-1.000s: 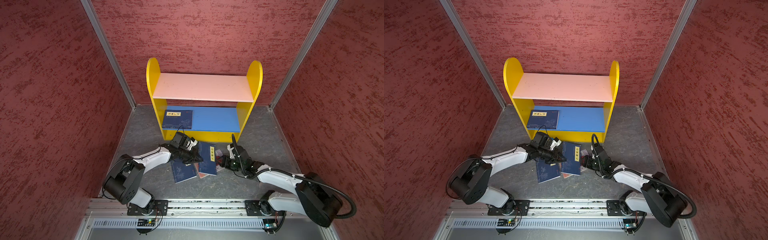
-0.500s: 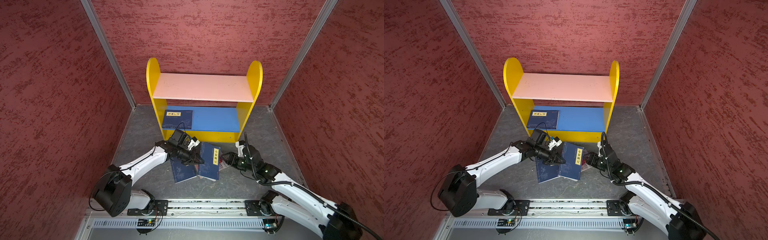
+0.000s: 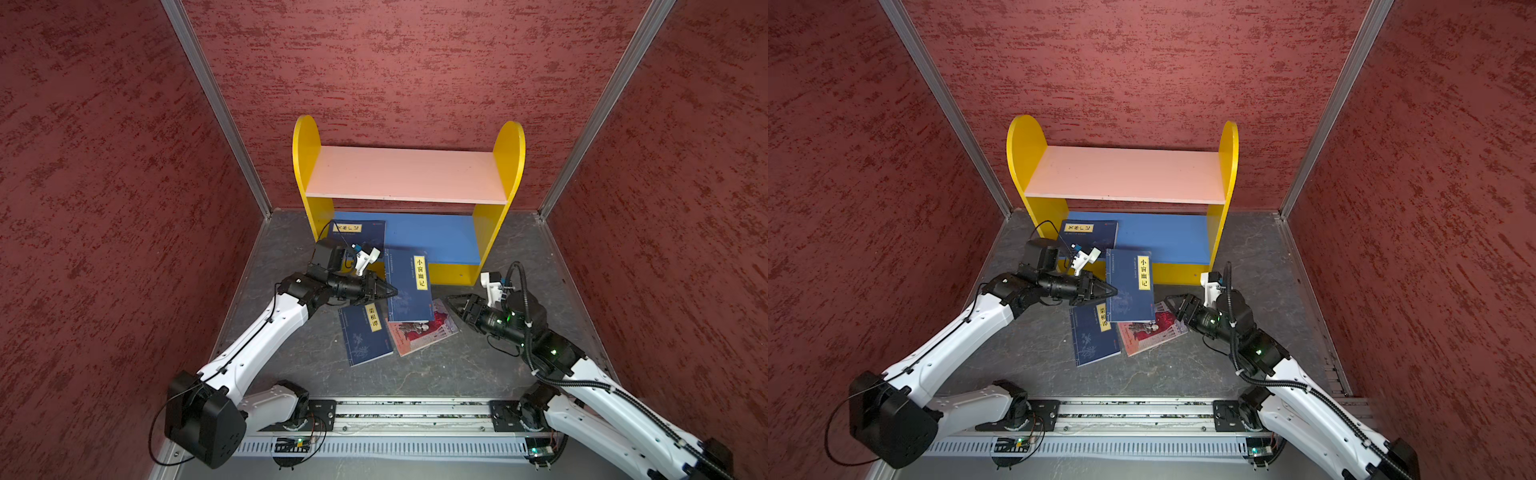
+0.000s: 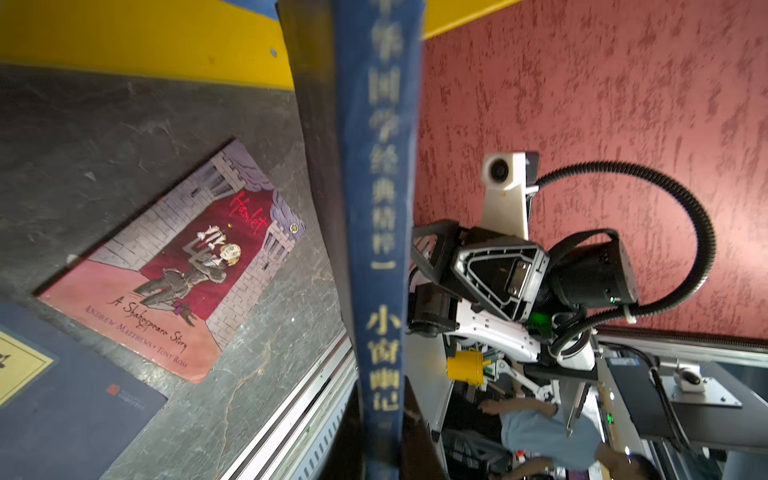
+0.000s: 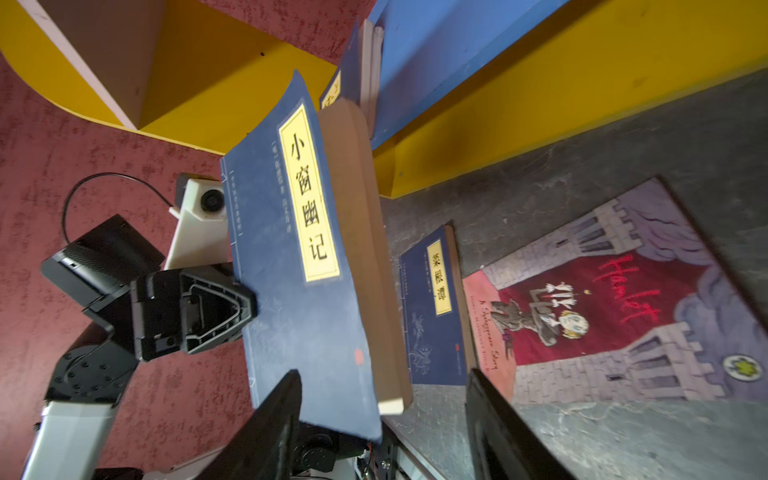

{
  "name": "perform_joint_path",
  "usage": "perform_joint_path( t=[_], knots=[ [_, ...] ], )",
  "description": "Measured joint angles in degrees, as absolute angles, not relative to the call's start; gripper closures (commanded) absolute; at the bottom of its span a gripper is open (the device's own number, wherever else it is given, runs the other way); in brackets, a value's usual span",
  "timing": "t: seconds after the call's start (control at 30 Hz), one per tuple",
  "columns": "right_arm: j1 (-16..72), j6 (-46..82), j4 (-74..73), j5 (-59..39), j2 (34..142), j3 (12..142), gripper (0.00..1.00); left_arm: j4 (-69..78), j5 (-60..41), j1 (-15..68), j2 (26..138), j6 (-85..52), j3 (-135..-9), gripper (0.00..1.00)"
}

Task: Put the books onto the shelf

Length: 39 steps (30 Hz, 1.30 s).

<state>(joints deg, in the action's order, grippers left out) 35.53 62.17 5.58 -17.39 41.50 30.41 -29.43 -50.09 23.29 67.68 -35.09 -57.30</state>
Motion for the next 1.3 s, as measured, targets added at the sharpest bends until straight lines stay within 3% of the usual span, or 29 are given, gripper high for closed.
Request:
perform_joint_path(
  t=[0.47,0.83,1.3],
  knots=[
    [40.34,66.24,-17.28,-25.06,59.57,38.17,0.29,-21.56,-45.47,15.29,65.25,-44.14,-57.98,1.0],
    [43.4,70.24,-31.18,-21.54,64.01,35.81,0.28,-15.92,-44.86,10.9,65.32,-51.51,-57.98,1.0],
    [44.97,74.0,-44.82,-19.73,77.12,36.86,0.27,-11.46,-45.01,10.11,66.04,-58.04,-57.47,1.0]
  ],
)
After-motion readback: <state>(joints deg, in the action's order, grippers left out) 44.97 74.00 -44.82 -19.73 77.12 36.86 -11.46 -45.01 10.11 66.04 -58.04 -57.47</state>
